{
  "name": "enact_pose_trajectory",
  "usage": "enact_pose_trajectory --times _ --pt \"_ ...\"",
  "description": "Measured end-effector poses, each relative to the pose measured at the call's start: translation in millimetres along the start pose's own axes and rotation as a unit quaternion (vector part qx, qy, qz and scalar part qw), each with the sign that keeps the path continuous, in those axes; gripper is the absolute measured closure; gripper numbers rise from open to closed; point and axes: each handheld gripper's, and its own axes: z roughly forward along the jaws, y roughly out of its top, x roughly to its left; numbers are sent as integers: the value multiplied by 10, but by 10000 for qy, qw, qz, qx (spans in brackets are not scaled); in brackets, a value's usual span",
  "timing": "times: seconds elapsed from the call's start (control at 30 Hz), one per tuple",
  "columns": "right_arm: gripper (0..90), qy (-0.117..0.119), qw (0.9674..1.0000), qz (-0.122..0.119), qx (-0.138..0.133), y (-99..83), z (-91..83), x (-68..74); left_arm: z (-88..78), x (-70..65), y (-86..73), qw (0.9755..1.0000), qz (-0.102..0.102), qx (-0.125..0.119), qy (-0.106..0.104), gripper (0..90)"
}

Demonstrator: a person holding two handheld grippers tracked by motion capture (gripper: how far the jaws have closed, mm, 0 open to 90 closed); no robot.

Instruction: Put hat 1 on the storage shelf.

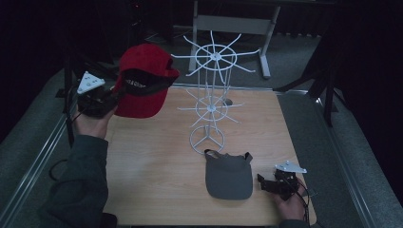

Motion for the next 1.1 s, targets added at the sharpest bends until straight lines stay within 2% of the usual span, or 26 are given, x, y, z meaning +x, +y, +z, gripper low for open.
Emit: enact_pose_trajectory --times 0.17,0.43,0.67,0.9,1.1 --pt "138 1 10000 8 6 0 0 1 -1 4 80 10000 -26 -83 14 850" --pt "138 0 10000 -2 0 0 0 0 7 -15 225 9998 41 -202 9 849" --pt "138 -1 10000 3 2 0 0 0 31 -34 296 9996 28 -287 18 849" --pt "138 3 10000 9 6 0 -1 1 42 -54 383 9992 -33 -404 -19 849" --pt "138 2 10000 11 5 0 -1 1 50 -77 398 9986 -158 -508 -63 849"
